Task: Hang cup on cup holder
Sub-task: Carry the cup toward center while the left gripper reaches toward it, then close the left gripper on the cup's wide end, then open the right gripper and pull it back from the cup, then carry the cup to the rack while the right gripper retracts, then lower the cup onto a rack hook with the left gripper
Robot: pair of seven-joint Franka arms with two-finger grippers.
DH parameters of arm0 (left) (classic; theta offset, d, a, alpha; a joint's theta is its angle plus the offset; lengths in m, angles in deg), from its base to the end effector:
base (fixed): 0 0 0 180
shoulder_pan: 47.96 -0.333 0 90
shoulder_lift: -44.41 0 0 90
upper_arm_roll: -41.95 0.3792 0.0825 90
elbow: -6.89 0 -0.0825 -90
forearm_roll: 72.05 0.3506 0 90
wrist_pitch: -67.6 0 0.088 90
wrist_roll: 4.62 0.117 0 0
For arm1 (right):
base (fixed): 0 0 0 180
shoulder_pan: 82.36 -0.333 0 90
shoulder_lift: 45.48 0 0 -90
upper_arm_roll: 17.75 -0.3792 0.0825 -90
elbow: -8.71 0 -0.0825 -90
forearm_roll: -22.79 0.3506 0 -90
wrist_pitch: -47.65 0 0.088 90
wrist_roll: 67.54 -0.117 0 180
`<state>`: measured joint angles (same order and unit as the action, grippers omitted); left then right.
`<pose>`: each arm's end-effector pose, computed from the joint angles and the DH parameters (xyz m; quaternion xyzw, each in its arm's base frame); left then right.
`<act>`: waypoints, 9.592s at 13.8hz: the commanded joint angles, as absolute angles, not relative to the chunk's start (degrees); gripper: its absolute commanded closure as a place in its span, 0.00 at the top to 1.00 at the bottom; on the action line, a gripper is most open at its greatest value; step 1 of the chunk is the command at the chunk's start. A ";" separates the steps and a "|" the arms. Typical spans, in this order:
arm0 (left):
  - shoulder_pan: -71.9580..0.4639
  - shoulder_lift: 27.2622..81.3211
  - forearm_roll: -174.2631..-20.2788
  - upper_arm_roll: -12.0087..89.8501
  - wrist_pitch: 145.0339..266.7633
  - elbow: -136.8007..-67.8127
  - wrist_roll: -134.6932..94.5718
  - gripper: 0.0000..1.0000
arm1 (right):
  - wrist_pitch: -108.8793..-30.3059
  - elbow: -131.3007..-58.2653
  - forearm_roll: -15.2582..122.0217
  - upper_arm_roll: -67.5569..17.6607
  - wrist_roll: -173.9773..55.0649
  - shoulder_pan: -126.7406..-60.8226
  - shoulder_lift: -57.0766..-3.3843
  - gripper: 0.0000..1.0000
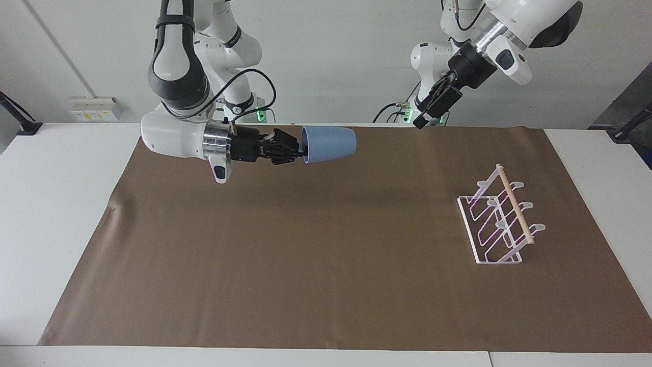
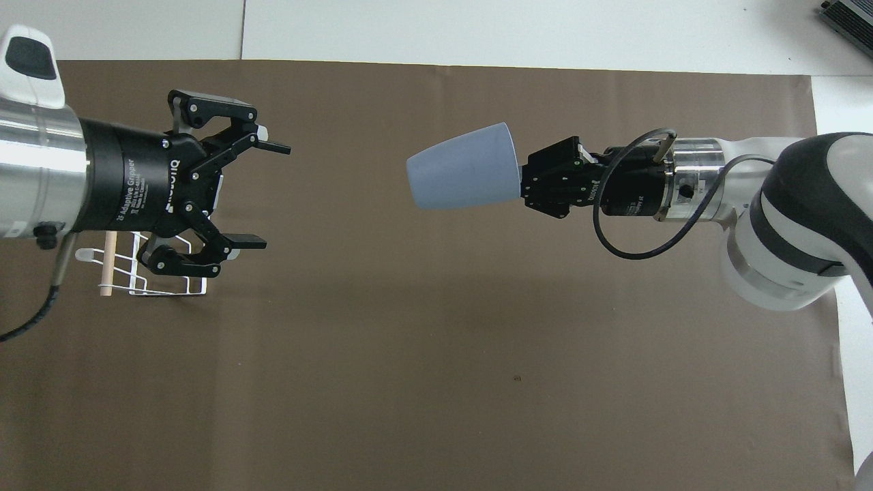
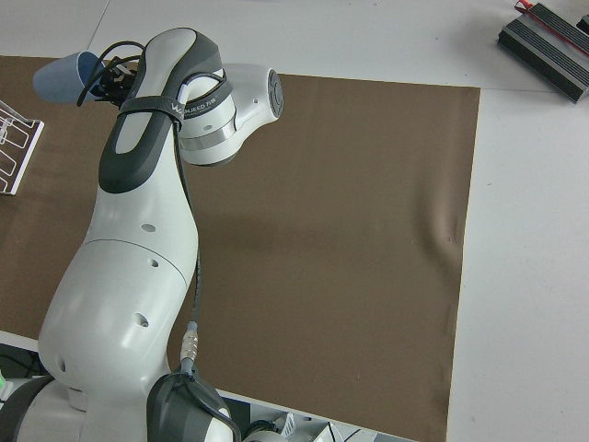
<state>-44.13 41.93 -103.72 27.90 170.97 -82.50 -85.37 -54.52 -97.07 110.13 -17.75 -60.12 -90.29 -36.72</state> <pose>0.4871 -0.2131 0.7421 0.8012 0.5178 -0.1128 0.2780 0.5725 0.1764 0.5746 -0.7417 0.1195 0.0808 0.6550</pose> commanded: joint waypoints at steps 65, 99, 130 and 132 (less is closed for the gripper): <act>-32.06 45.99 -74.78 29.73 180.64 -86.27 -113.55 0.00 | -63.34 -93.34 71.70 -16.96 -65.35 -89.92 -39.51 1.00; -44.10 50.21 -38.13 38.70 206.73 -102.00 -63.94 0.00 | -41.55 -82.52 22.26 -15.55 -76.07 -81.39 -48.91 1.00; -44.19 46.61 -32.23 38.08 208.07 -108.96 -67.90 1.00 | -42.43 -85.25 18.93 -15.99 -70.71 -81.13 -50.67 1.00; -42.70 45.21 -32.84 37.55 204.03 -108.16 -67.64 1.00 | -42.43 -85.51 19.88 -16.08 -70.97 -81.04 -50.76 1.00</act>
<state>-44.27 47.06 -33.57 37.85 208.69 -109.01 -67.99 -42.35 -84.77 20.45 -15.67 -71.28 -81.27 -49.87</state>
